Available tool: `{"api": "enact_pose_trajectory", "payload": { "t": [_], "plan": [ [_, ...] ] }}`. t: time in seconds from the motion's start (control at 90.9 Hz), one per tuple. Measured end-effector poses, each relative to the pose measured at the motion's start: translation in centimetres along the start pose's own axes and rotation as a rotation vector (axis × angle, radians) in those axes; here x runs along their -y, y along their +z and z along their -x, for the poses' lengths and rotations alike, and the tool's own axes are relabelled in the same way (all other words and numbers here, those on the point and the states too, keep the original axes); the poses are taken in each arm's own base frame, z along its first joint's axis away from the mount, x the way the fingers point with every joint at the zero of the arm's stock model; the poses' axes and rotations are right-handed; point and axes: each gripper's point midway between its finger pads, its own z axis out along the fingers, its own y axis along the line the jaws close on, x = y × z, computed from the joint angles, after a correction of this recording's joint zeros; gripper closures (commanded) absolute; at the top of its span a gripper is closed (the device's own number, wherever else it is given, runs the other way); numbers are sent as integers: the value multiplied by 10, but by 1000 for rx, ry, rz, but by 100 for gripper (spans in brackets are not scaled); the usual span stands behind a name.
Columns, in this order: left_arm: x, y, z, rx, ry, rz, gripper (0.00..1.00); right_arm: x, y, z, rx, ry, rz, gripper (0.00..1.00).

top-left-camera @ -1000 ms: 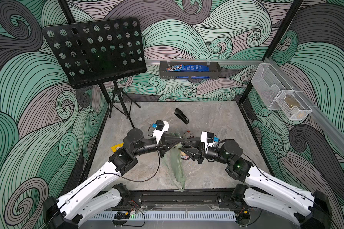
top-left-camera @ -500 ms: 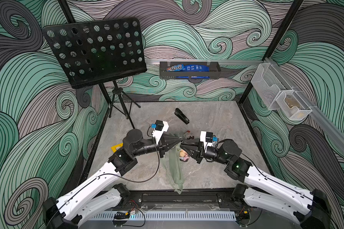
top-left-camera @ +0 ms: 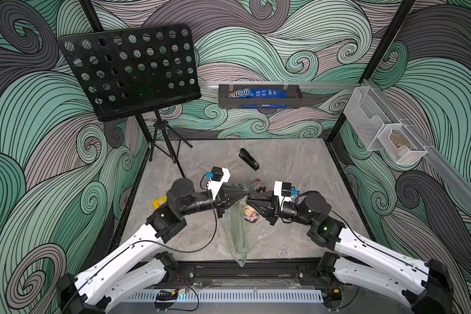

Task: Remove the decoration from the bag
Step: Remove the decoration item from the bag.

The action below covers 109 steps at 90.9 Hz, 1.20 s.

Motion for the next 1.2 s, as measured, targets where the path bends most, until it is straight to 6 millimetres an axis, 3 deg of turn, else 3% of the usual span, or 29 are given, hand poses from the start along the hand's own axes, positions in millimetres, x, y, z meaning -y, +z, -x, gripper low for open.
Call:
{"api": "enact_pose_trajectory", "payload": {
  "t": [0.429,0.957,1.2],
  "plan": [
    [18,-6,-6,-97,131,-76,100,-25,-8,-2,-20,-62,127,94],
    [17,-7,-24,-148,216,-90,100,-34,-13,-6,-45,-75,177,95],
    [6,4,-39,-187,191,-84,100,-26,-13,-18,-92,-50,138,96]
  ]
}}
